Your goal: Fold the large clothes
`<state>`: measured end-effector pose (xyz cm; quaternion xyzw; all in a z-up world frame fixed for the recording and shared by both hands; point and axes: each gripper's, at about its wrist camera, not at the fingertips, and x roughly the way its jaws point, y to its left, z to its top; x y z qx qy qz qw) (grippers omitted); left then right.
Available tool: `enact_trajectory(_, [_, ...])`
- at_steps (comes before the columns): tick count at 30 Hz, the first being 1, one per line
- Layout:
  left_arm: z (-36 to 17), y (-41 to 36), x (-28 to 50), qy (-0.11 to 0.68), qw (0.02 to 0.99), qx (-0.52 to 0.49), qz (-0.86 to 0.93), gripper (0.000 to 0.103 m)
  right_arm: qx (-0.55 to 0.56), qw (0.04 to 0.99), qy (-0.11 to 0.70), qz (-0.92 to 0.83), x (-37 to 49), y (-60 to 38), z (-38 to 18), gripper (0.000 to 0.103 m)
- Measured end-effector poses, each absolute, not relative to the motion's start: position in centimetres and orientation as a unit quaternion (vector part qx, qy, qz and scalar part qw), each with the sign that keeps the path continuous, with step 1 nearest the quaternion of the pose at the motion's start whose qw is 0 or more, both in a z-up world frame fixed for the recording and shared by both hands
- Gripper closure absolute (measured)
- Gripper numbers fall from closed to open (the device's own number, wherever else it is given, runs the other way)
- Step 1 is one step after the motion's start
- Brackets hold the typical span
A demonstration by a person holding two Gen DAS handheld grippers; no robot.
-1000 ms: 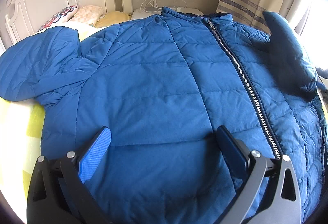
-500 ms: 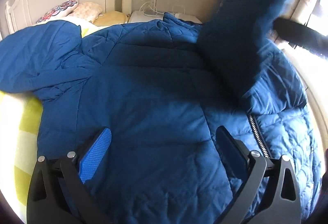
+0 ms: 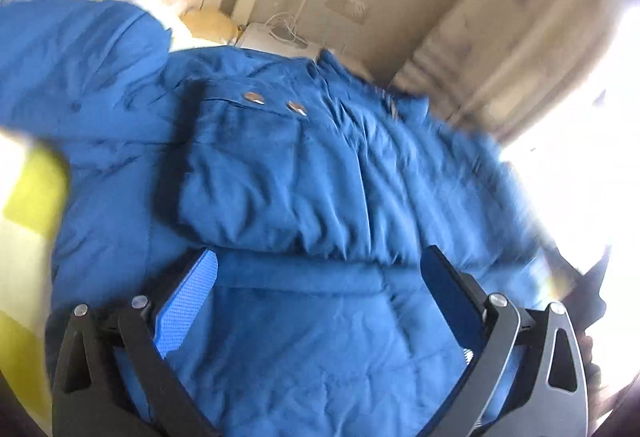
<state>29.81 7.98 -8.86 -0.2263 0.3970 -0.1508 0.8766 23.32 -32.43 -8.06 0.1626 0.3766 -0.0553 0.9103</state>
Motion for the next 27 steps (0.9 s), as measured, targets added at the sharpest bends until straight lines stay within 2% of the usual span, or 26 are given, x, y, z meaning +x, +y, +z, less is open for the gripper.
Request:
enact_trajectory(1, [-9.0, 8.9, 29.8, 0.389, 0.871, -0.258, -0.154, 0.004, 0.193, 0.905, 0.376, -0.048, 23.3, -33.2, -8.6, 0.036])
enact_trajectory(3, [-9.2, 10.3, 29.9, 0.374, 0.867, -0.298, -0.140, 0.014, 0.206, 0.909, 0.359, -0.043, 22.8, -33.7, -8.5, 0.038])
enact_trajectory(7, [-9.2, 9.6, 30.7, 0.383, 0.878, -0.269, -0.098, 0.031, 0.216, 0.916, 0.335, -0.032, 21.8, -34.0, -8.6, 0.038])
enact_trajectory(8, [-9.1, 9.2, 31.2, 0.391, 0.881, -0.252, -0.087, 0.039, 0.224, 0.918, 0.326, -0.030, 21.6, -34.6, -8.4, 0.037])
enact_trajectory(9, [-9.0, 8.6, 31.9, 0.407, 0.882, -0.226, -0.065, 0.052, 0.231, 0.918, 0.322, -0.029, 21.5, -35.1, -8.4, 0.037])
enact_trajectory(11, [-8.8, 7.9, 33.7, 0.433, 0.878, -0.197, -0.045, 0.065, 0.249, 0.912, 0.324, -0.025, 21.7, -35.5, -8.4, 0.037])
enact_trajectory(12, [-8.6, 8.1, 34.1, 0.439, 0.877, -0.191, -0.039, 0.081, 0.255, 0.910, 0.326, -0.025, 21.7, -35.6, -8.7, 0.038])
enact_trajectory(15, [-6.4, 8.5, 34.3, 0.399, 0.898, -0.182, -0.037, 0.092, 0.253, 0.911, 0.325, -0.024, 21.9, -36.0, -8.1, 0.038])
enact_trajectory(18, [-4.2, 8.4, 33.2, 0.348, 0.927, -0.140, 0.021, 0.092, 0.254, 0.911, 0.324, -0.016, 21.9, -36.1, -8.1, 0.040])
enact_trajectory(20, [-5.3, 8.7, 33.5, 0.374, 0.913, -0.151, 0.066, 0.088, 0.245, 0.914, 0.324, -0.008, 22.1, -36.6, -8.0, 0.040])
enact_trajectory(22, [-6.5, 7.9, 33.8, 0.397, 0.903, -0.137, 0.090, 0.061, 0.244, 0.914, 0.324, -0.009, 22.1, -36.5, -8.0, 0.040])
enact_trajectory(23, [-7.2, 6.9, 33.8, 0.404, 0.905, -0.110, 0.081, 0.031, 0.247, 0.913, 0.323, -0.007, 22.2, -36.7, -7.9, 0.040])
enact_trajectory(26, [-5.7, 5.0, 31.4, 0.323, 0.941, -0.065, 0.073, 0.027, 0.258, 0.915, 0.310, 0.000, 22.0, -37.2, -7.8, 0.040])
enact_trajectory(27, [-4.3, 4.2, 30.0, 0.267, 0.959, -0.050, 0.082, 0.017, 0.260, 0.918, 0.301, 0.002, 21.8, -37.4, -7.6, 0.040])
